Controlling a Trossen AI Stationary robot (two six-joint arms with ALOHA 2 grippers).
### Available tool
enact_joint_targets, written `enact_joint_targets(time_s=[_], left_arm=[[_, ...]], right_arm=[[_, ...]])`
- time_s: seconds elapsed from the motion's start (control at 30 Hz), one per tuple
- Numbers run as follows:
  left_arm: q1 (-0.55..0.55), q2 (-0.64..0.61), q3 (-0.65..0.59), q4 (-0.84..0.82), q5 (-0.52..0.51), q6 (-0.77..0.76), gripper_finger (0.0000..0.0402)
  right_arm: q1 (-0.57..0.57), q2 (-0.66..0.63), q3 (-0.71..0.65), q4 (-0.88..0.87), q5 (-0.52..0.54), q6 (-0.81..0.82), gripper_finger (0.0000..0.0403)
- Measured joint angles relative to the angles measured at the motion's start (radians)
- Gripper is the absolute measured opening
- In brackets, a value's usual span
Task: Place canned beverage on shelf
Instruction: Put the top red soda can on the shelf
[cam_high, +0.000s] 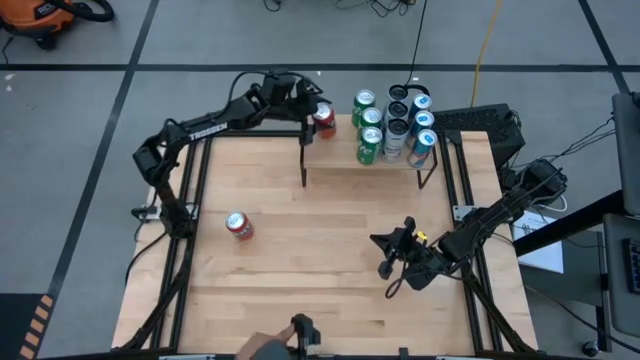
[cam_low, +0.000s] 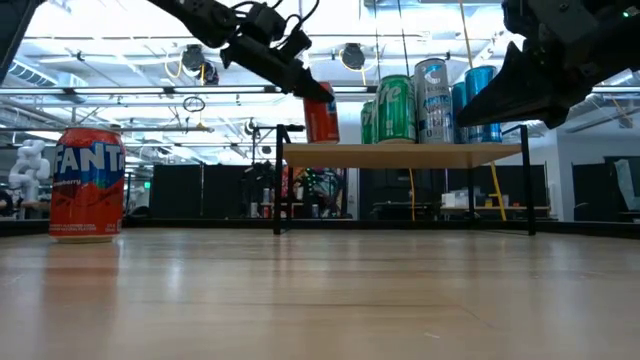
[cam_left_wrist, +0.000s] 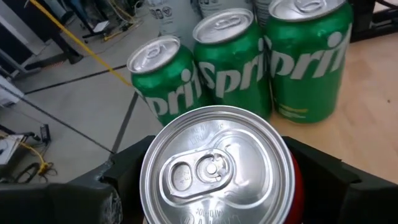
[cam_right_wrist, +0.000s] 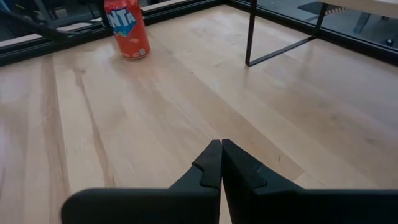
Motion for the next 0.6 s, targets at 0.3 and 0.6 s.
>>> enact_joint_targets(time_s=[0.3,0.6], left_arm=[[0.038,0.094,0.141,-0.114,0.03,-0.02,0.0296],[0.037,0.141,0.197,-0.157,-0.057,-0.048,0.0301]], right_arm=[[-0.03,0.0,0.0,0.001,-0.003,0.016,0.0],[-0.042,0.0,0.0,0.005,-0.052,0.023,0.0]])
